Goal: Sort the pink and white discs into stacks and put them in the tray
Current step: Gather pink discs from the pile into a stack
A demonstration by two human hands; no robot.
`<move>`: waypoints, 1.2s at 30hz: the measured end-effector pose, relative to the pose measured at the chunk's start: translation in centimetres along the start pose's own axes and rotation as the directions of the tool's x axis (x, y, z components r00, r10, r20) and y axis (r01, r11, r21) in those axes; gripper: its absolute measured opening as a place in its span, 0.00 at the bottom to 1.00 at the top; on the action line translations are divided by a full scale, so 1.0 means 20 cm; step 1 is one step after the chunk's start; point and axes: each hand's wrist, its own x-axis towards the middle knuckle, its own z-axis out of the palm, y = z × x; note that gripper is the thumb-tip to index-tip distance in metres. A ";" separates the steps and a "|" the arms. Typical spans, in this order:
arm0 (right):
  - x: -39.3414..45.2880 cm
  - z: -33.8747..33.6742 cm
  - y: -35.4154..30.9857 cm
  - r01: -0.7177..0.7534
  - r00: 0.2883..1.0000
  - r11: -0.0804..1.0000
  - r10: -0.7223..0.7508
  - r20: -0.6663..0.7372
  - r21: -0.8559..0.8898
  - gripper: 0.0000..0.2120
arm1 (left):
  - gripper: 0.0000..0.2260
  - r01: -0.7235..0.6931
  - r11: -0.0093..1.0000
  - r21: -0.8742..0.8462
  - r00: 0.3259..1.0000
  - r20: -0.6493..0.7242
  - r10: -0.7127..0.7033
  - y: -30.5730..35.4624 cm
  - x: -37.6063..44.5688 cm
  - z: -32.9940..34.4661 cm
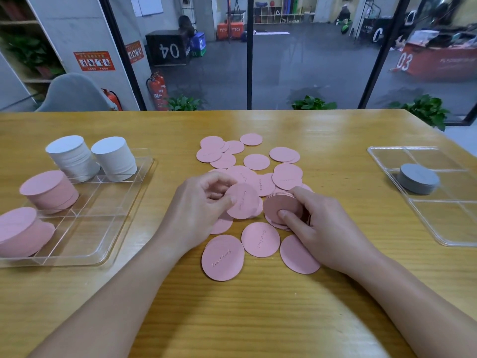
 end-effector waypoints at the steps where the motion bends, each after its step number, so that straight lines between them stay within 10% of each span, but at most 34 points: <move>1: 0.00 0.00 0.00 0.006 1.000 1.000 -0.006 0.003 0.003 0.15 | 0.09 -0.019 1.000 -0.011 1.000 0.011 0.020 0.00 0.00 0.00; 20: -0.01 0.01 0.00 0.068 0.996 0.996 -0.071 0.055 0.055 0.04 | 0.12 -0.142 0.986 -0.085 0.960 0.233 0.158 0.04 -0.06 0.09; 24: 0.00 0.01 0.01 0.053 0.998 0.998 -0.054 0.029 0.024 0.11 | 0.03 -0.176 0.975 0.136 0.956 0.259 0.137 0.03 -0.06 0.05; 29: 0.00 0.00 0.02 0.026 1.000 1.000 -0.026 -0.009 0.008 0.15 | 0.22 -0.221 0.900 0.375 0.911 0.410 0.052 0.04 -0.08 0.03; 36: 0.00 0.01 0.01 0.009 1.000 1.000 -0.009 -0.006 0.015 0.16 | 0.21 -0.208 0.912 0.353 0.893 0.450 0.029 0.06 -0.07 0.03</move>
